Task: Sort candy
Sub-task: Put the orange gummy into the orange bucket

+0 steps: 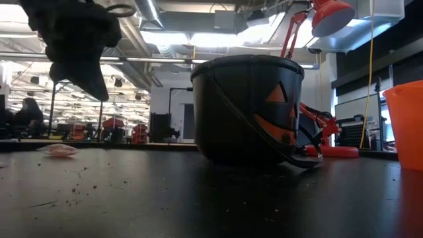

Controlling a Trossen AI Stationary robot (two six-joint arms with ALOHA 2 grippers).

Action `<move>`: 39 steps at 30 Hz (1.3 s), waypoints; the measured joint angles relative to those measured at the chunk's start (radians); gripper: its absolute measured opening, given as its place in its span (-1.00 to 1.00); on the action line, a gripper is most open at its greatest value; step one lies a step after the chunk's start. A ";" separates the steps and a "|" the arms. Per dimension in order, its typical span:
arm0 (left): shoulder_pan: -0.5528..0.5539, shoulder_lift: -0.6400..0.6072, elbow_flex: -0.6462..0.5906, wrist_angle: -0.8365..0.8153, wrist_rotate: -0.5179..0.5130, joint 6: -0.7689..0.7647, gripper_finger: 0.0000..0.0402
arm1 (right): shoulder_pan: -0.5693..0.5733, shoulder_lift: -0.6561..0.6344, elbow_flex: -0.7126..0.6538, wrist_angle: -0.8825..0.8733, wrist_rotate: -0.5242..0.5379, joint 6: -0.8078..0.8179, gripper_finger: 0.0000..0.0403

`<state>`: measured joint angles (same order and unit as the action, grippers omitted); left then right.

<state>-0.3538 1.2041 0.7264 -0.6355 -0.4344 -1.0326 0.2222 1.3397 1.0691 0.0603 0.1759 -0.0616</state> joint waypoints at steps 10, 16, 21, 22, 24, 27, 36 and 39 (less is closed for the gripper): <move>0.085 0.000 -0.106 -0.032 0.203 0.056 -0.60 | 0.000 0.024 0.000 0.012 0.000 -0.015 -0.26; 0.111 0.000 -0.174 -0.012 0.225 0.050 -0.26 | 0.000 0.024 0.000 0.016 0.000 -0.016 -0.26; 0.114 0.001 -0.222 0.054 0.224 0.048 -0.09 | 0.000 0.024 0.000 0.015 0.000 -0.016 -0.26; 0.114 0.003 -0.230 0.064 0.224 0.047 -0.08 | 0.000 0.024 0.000 0.016 0.000 -0.016 -0.26; 0.114 0.013 -0.241 0.076 0.228 0.042 -0.06 | 0.000 0.024 0.000 0.018 0.000 -0.016 -0.26; 0.114 0.043 -0.251 0.081 0.232 0.022 -0.07 | 0.000 0.024 0.000 0.018 0.000 -0.016 -0.26; 0.114 0.091 -0.242 0.108 0.171 0.015 -0.43 | 0.000 0.041 0.000 0.023 -0.001 -0.014 -0.26; 0.115 0.093 -0.222 0.108 0.163 0.032 -0.72 | 0.000 0.041 0.000 0.026 -0.001 -0.014 -0.26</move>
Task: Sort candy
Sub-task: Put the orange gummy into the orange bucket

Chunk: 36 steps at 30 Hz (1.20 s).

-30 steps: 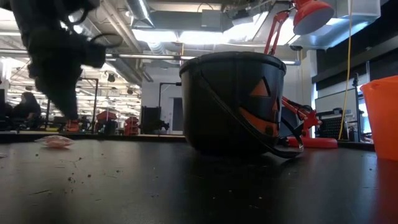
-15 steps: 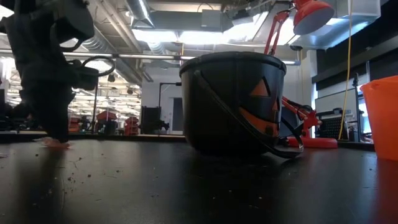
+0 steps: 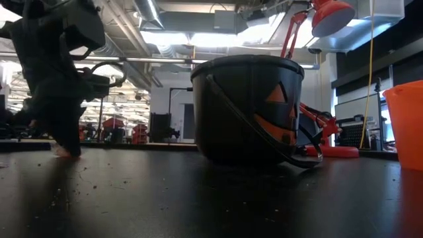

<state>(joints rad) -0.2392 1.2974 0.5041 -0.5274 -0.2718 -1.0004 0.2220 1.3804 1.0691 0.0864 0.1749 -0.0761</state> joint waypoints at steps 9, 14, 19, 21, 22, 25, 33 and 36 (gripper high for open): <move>-0.007 -0.001 0.162 -0.006 -0.052 0.099 -0.99 | 0.000 0.000 0.000 -0.002 -0.002 0.000 -0.26; -0.051 -0.001 0.335 0.002 -0.176 0.237 -1.00 | 0.000 0.000 0.000 -0.008 -0.002 0.000 -0.26; -0.124 -0.003 0.468 0.158 -0.243 0.501 -1.00 | 0.000 0.021 0.000 0.002 -0.048 -0.002 -0.26; -0.147 -0.004 0.483 0.278 -0.231 0.609 -1.00 | 0.000 0.049 0.000 0.056 -0.091 -0.014 -0.26; -0.154 -0.004 0.484 0.331 -0.218 0.655 -1.00 | 0.000 0.060 0.000 0.065 -0.113 -0.031 -0.26; -0.166 -0.004 0.484 0.429 -0.163 0.740 -1.00 | 0.001 0.112 0.000 0.158 -0.194 -0.077 -0.26; -0.170 0.001 0.484 0.457 -0.128 0.749 -1.00 | 0.008 0.199 0.000 0.294 -0.240 -0.141 -0.26; -0.170 0.001 0.484 0.460 -0.127 0.749 -1.00 | 0.008 0.222 0.000 0.313 -0.239 -0.164 -0.26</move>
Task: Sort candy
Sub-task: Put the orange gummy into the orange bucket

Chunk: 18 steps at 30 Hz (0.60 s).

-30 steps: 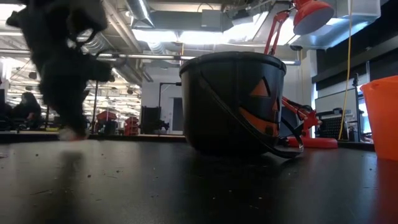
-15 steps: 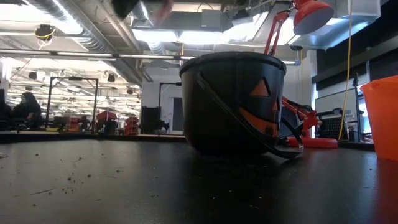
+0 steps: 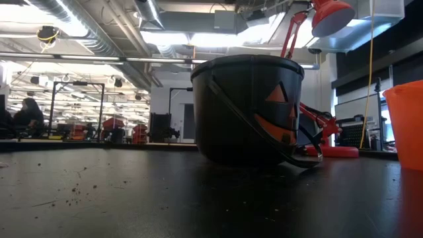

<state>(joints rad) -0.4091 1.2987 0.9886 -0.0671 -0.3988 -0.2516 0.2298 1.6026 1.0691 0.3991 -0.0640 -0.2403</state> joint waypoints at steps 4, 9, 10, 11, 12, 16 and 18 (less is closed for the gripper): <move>0.000 0.000 0.000 0.001 0.002 0.000 -1.00 | 0.000 0.020 0.000 0.000 0.014 -0.026 -0.26; 0.001 0.000 0.000 0.009 -0.006 0.000 -1.00 | 0.001 0.021 0.000 -0.003 0.125 -0.031 -0.27; 0.001 0.000 0.000 0.008 -0.009 -0.001 -1.00 | 0.000 0.021 0.000 -0.003 0.135 -0.032 -0.30; 0.001 0.000 0.000 0.008 -0.010 0.000 -1.00 | 0.000 0.021 0.000 -0.002 0.141 -0.038 -0.34; 0.001 0.000 0.000 0.010 -0.009 -0.001 -1.00 | 0.001 0.021 0.000 0.001 0.144 -0.052 -0.39; 0.001 0.000 0.000 0.010 -0.010 -0.002 -1.00 | 0.001 0.021 0.000 -0.006 0.142 -0.082 -0.68; 0.001 0.000 0.000 0.010 -0.016 -0.015 -1.00 | 0.001 0.021 0.000 -0.007 0.141 -0.082 -0.85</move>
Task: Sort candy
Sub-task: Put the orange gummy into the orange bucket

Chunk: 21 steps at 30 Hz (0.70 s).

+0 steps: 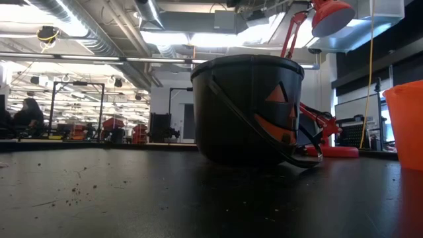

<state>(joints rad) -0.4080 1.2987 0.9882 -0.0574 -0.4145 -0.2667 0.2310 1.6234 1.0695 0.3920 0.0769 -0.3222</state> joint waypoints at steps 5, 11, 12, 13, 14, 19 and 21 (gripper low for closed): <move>0.000 -0.001 0.000 -0.001 -0.002 -0.037 -0.93 | 0.000 0.000 0.000 -0.001 0.002 0.001 -0.90; 0.000 -0.004 0.004 0.010 -0.013 -0.038 -0.55 | -0.002 -0.042 0.000 -0.086 0.010 0.036 -0.83; 0.000 -0.004 0.009 0.010 -0.013 -0.037 -0.49 | -0.002 -0.057 0.000 -0.116 0.011 0.051 -0.84; -0.001 -0.004 0.015 0.011 -0.013 -0.031 -0.43 | -0.002 -0.077 0.000 -0.151 0.011 0.061 -0.87; -0.001 -0.004 0.020 0.010 -0.015 -0.017 -0.38 | -0.002 -0.099 0.000 -0.191 0.010 0.077 -0.90; -0.001 -0.006 0.030 -0.002 -0.064 0.015 -0.24 | 0.015 -0.244 0.000 -0.441 0.019 0.188 -0.97; -0.001 -0.006 0.030 -0.023 -0.093 0.015 -0.23 | 0.039 -0.305 0.000 -0.545 0.058 0.236 -0.95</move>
<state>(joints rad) -0.4088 1.2930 1.0180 -0.0805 -0.5076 -0.2512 0.2696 1.3182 1.0695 -0.1533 0.1350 -0.0862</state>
